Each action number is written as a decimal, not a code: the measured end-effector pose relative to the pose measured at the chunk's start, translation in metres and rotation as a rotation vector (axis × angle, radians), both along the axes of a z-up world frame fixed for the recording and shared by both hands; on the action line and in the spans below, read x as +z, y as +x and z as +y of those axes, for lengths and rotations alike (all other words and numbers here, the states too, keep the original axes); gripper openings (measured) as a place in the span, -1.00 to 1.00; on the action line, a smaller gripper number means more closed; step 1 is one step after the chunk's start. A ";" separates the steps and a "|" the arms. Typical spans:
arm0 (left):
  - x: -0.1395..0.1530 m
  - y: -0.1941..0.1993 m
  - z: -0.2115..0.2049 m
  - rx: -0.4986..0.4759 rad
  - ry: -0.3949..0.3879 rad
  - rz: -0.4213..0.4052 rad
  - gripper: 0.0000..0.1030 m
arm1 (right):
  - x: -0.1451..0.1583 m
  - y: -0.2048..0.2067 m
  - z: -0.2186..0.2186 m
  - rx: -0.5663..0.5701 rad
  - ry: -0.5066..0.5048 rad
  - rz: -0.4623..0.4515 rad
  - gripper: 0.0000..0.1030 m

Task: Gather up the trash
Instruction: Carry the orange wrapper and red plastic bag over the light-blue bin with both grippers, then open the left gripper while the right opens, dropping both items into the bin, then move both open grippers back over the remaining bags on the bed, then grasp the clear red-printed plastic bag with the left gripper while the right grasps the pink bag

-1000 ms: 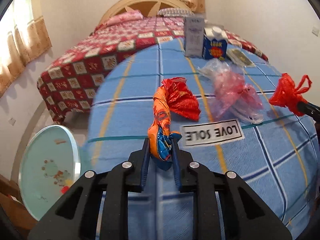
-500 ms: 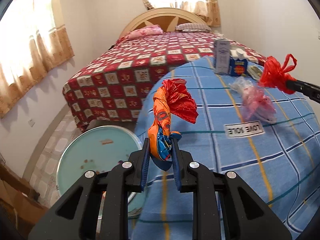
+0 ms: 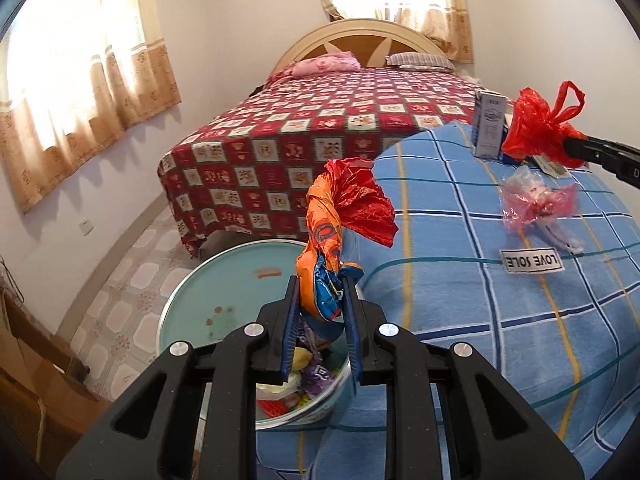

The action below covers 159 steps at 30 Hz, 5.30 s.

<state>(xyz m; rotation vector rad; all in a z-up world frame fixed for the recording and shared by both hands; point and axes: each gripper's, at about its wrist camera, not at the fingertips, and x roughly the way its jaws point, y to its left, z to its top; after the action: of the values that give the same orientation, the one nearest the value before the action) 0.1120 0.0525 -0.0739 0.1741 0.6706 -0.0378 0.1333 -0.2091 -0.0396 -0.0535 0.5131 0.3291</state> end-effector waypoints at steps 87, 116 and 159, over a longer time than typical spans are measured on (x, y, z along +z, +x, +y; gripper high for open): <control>-0.021 -0.010 0.112 0.265 0.008 0.080 -0.58 | -0.061 0.042 0.197 0.400 -0.240 0.099 -0.67; -0.038 -0.004 0.078 0.209 -0.037 0.121 0.41 | -0.056 0.025 0.172 0.366 -0.185 0.101 0.24; -0.027 0.055 -0.149 -0.148 -0.002 0.076 0.82 | -0.038 -0.040 -0.176 -0.361 0.169 0.082 -0.73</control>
<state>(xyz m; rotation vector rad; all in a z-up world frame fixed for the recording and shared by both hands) 0.1672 -0.0964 -0.1007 0.2212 0.7328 -0.1874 0.0931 -0.3849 -0.0781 0.2153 0.5630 0.0205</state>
